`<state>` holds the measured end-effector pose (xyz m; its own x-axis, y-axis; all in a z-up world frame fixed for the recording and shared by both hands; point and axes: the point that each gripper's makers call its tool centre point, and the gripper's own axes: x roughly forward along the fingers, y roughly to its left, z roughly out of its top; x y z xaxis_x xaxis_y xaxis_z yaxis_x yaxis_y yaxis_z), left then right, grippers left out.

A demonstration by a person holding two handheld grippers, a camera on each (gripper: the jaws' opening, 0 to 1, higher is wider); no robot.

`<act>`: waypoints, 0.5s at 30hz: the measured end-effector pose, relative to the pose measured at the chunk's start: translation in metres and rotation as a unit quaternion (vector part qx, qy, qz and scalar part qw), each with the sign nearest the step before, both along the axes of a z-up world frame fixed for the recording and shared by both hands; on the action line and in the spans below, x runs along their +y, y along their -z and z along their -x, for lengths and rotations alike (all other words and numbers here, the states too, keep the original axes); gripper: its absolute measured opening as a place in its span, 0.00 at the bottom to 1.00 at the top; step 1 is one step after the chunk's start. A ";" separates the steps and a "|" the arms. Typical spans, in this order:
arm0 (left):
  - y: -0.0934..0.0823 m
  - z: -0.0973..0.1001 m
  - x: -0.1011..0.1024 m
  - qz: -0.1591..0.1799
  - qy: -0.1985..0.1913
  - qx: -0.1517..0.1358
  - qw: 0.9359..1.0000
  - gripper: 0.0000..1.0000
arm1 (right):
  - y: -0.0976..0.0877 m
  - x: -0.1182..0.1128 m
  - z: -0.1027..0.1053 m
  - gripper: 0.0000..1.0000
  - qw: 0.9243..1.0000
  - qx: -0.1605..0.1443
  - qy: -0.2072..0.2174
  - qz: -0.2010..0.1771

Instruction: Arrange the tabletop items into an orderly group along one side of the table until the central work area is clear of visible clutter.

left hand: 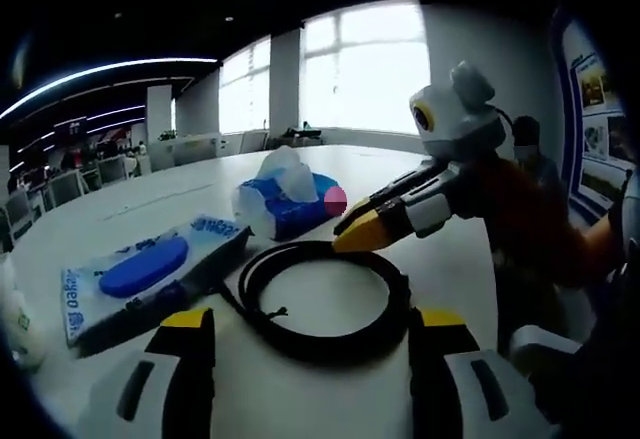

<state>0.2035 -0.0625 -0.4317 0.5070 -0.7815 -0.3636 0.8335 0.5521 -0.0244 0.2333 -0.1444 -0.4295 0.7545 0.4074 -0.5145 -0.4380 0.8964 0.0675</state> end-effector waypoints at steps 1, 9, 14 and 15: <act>0.000 0.000 0.000 0.001 0.001 0.002 1.000 0.79 | 0.000 -0.001 -0.001 0.20 1.000 -0.001 0.002 -0.001; -0.006 -0.004 0.009 0.016 -0.012 -0.002 1.000 0.81 | -0.007 -0.001 -0.001 0.29 1.000 -0.023 -0.006 -0.011; -0.017 -0.004 0.013 0.052 -0.018 0.009 0.998 0.88 | -0.009 -0.003 0.000 0.37 0.999 -0.032 -0.005 -0.014; -0.017 -0.004 0.014 0.054 -0.019 0.010 0.998 0.89 | -0.009 -0.003 0.001 0.39 0.999 -0.032 -0.008 -0.017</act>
<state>0.2071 -0.0485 -0.4142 0.5298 -0.7974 -0.2887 0.8113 0.5758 -0.1015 0.2323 -0.1469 -0.4205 0.7792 0.4362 -0.4501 -0.4566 0.8870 0.0692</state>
